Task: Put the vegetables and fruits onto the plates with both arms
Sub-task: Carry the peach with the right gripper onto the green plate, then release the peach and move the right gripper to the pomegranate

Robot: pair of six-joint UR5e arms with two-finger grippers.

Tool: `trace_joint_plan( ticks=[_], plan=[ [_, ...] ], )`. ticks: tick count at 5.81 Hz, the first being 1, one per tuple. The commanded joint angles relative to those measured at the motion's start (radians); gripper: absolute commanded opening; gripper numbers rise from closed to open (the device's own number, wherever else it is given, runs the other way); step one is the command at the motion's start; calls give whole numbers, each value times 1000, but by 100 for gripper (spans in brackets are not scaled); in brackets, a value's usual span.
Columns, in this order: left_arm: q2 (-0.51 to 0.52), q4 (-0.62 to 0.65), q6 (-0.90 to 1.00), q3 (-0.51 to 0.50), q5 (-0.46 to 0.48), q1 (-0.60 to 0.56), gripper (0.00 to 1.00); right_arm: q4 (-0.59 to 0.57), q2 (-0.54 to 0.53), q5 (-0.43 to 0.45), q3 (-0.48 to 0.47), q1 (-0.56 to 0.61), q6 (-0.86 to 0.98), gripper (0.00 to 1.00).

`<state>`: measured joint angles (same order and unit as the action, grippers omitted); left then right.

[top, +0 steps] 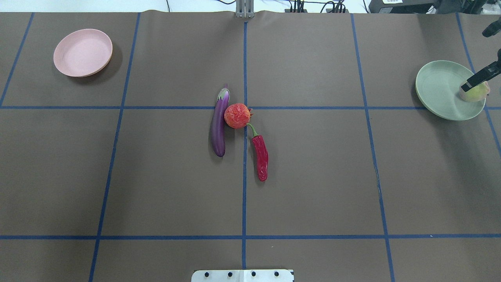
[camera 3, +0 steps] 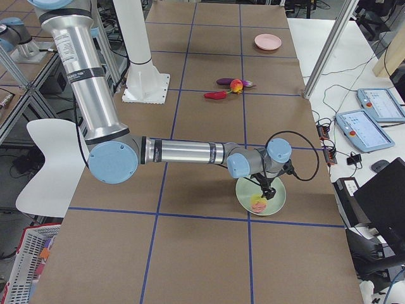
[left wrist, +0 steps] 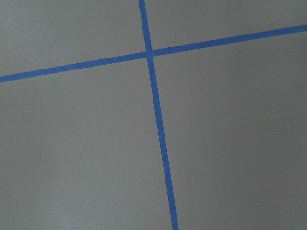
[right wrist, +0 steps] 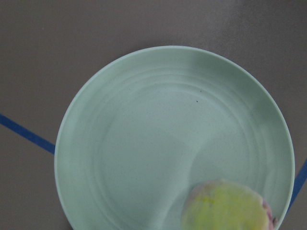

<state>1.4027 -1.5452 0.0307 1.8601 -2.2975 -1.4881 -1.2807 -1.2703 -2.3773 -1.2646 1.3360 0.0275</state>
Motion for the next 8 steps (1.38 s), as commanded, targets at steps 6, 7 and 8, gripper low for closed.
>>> trace_joint_plan(
  ticks=[6,7,8],
  plan=[
    [142,-101,-11,-8,-57,14,100,-12,73,10,-419,-225,-571,100],
    [172,-178,-9,-82,-65,37,100,-14,173,89,-412,-344,-748,100],
    [214,-256,-9,-192,-65,49,100,-29,252,248,-389,-470,-847,100]
  ],
)
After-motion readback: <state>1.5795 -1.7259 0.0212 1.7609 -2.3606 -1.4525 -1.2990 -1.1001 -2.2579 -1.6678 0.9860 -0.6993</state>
